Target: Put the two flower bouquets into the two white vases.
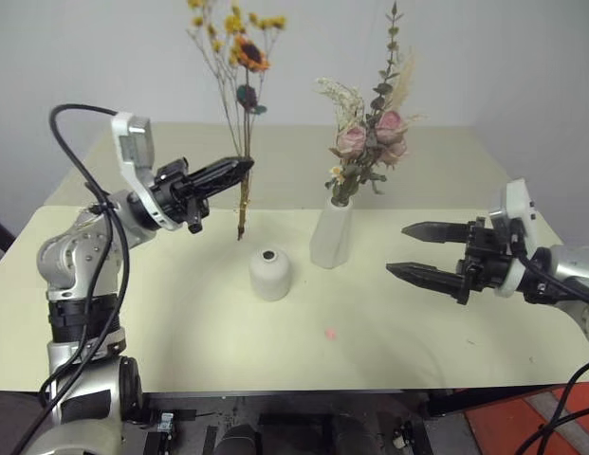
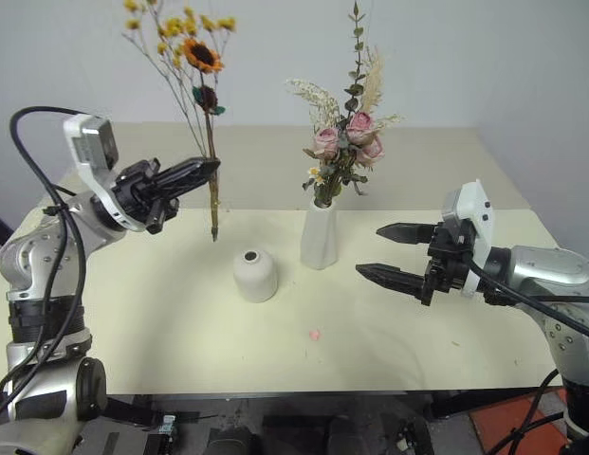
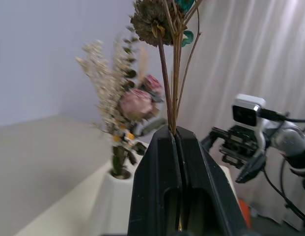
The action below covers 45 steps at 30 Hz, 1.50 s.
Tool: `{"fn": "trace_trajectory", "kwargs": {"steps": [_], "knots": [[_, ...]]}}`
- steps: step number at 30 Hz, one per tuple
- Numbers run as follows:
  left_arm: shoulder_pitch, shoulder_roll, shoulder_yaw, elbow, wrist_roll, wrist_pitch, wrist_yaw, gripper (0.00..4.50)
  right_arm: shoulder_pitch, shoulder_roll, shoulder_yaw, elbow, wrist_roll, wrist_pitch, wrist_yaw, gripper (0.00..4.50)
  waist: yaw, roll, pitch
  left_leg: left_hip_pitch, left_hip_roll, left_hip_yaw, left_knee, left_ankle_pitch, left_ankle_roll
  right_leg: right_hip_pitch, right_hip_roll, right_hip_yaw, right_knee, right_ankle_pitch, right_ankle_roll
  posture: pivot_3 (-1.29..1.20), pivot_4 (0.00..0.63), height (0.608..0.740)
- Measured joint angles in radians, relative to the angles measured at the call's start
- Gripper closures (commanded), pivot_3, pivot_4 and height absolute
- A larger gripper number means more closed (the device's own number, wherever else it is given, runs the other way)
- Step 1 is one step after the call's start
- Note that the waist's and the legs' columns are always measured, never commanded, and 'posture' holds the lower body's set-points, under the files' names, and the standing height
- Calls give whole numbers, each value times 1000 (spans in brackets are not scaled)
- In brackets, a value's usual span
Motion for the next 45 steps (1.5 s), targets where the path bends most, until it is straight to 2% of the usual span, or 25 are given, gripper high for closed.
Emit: {"fn": "trace_trajectory", "kwargs": {"steps": [11, 19, 45], "knots": [[14, -42, -85, 120, 77, -139, -69, 4474, 40, -21, -55, -22, 39, 9, 15, 0, -1, 0, 0, 0, 0, 0, 0, 0, 0, 0, 0, 0, 0, 0, 0, 0, 150, 740], [-29, -104, -116, 216, 130, -226, -82, 4474, 70, -32, -90, -55, 58, 12, -1, 0, 2, 0, 0, 0, 0, 0, 0, 0, 0, 0, 0, 0, 0, 0, 0, 0, 150, 740], [-49, -135, -162, 345, 237, -333, -137, 4474, 167, -50, -189, -123, 125, 30, -64, 0, 0, 0, 0, 0, 0, 0, 0, 0, 0, 0, 0, 0, 0, 0, 0, 0, 150, 740]]}}
